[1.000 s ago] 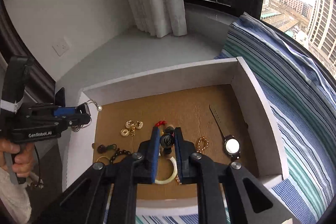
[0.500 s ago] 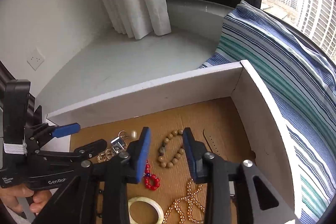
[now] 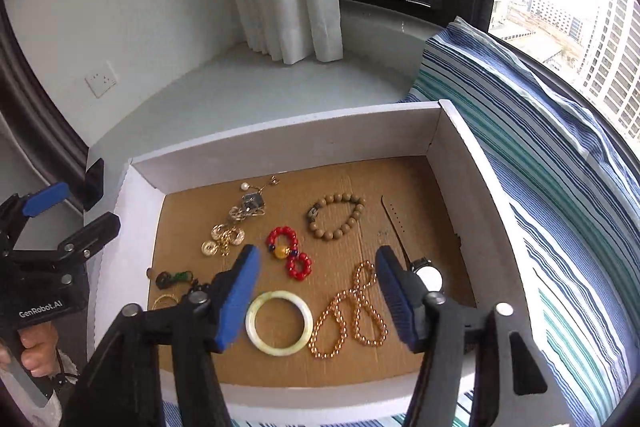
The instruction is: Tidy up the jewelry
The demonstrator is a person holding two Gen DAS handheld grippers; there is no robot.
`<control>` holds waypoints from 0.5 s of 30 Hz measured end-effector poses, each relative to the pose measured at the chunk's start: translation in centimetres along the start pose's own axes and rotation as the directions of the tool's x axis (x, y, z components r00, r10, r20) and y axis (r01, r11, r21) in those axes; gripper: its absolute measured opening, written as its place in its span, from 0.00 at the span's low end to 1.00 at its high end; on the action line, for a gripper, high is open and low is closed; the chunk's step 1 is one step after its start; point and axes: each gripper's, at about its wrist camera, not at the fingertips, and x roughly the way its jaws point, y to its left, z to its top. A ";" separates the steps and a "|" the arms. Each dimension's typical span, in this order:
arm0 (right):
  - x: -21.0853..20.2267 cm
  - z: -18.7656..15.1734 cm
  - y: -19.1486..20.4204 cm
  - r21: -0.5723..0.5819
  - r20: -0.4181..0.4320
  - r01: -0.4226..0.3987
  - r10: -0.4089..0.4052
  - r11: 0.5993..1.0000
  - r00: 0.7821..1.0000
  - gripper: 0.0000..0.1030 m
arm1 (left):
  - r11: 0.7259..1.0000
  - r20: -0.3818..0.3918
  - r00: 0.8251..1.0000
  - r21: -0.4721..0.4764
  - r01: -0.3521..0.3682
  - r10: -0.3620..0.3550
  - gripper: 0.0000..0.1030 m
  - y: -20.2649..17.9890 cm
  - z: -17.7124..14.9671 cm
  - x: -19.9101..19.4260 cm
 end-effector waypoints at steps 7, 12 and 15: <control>-5.5 -3.4 2.0 -0.053 0.019 0.052 -0.051 0.997 0.999 0.75 | 0.995 -0.064 0.996 -0.082 0.060 -0.065 0.97 -0.2 -3.4 -3.7; -7.7 -5.0 2.0 -0.026 0.019 0.088 -0.088 0.996 0.996 0.77 | 0.990 -0.049 0.997 -0.131 0.054 -0.061 0.97 0.2 -4.4 -5.9; -8.5 -5.7 2.3 -0.015 0.017 0.092 -0.092 0.996 0.996 0.77 | 0.990 -0.029 0.999 -0.136 0.040 -0.045 0.97 0.4 -4.6 -7.5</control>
